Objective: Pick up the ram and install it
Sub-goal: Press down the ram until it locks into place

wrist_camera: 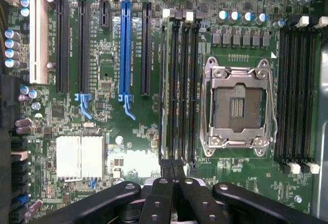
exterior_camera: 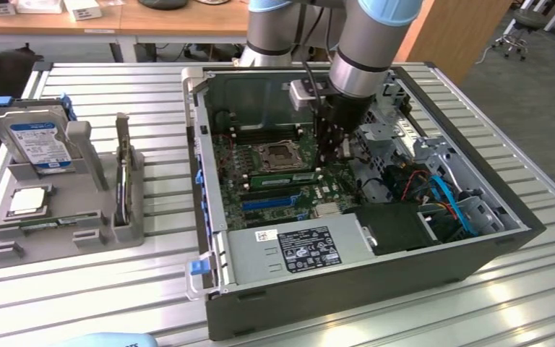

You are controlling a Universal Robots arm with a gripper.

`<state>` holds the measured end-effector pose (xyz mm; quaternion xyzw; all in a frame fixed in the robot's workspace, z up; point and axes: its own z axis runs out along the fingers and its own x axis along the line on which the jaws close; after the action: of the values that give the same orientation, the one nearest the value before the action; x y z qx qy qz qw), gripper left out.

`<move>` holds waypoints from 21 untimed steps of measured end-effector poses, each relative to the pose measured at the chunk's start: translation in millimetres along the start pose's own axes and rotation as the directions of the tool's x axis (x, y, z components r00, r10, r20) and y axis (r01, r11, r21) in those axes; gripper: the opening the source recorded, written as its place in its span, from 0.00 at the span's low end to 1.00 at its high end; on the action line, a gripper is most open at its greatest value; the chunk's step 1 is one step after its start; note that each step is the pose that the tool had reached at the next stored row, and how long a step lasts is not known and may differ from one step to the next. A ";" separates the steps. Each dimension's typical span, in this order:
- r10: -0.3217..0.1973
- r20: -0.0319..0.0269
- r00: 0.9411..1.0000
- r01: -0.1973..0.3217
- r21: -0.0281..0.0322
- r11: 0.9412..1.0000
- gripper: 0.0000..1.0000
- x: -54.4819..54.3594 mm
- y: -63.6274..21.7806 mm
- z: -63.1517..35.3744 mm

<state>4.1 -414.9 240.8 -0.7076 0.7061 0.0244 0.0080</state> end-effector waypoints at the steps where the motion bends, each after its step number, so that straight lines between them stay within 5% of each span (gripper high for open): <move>1: 0.000 0.000 1.000 0.000 0.000 1.000 0.10 0.0 1.9 0.1; 21: 0.000 0.000 1.000 0.000 0.000 1.000 0.10 -4.0 47.5 2.4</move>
<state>-43.4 -411.0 239.6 -0.7076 0.7062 0.0244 0.0081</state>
